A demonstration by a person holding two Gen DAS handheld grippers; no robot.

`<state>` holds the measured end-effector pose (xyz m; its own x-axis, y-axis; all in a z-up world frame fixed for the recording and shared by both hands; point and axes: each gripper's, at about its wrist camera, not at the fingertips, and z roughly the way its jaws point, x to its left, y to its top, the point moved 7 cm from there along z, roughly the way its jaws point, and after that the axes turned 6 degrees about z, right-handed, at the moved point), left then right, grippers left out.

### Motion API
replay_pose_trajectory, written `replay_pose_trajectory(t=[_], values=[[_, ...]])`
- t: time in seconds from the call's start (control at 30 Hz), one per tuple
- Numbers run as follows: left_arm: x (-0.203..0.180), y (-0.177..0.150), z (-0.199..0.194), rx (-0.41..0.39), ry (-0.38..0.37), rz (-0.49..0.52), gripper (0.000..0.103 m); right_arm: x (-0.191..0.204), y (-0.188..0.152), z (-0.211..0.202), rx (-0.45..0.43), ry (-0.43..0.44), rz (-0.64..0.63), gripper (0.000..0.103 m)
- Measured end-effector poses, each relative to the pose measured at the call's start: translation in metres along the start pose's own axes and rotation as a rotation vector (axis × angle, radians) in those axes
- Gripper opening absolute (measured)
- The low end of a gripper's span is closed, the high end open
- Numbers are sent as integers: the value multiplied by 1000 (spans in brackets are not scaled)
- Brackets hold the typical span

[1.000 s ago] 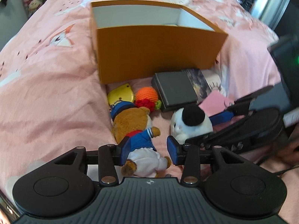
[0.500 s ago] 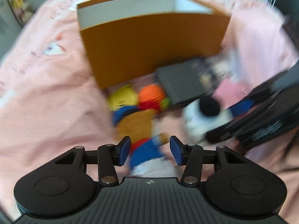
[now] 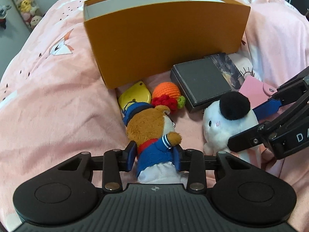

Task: Organize objects
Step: 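Grasp the brown bear plush with the left gripper while the right grasps the white plush, then lift both plushes and carry them over the orange box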

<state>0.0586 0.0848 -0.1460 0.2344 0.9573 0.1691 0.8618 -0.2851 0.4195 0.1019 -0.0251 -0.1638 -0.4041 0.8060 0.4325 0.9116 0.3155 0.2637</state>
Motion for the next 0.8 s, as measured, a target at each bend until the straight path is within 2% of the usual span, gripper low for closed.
replay_pose_trajectory(t=[0.3, 0.53, 0.8], values=[[7, 2, -24, -56, -75, -142, 40, 6, 3, -21, -54, 43, -24, 57], [23, 12, -55, -150, -204, -326, 40, 11, 13, -44, -110, 100, -20, 56], [39, 51, -96, -280, -300, -403, 40, 20, 42, -104, -241, 173, -59, 56]])
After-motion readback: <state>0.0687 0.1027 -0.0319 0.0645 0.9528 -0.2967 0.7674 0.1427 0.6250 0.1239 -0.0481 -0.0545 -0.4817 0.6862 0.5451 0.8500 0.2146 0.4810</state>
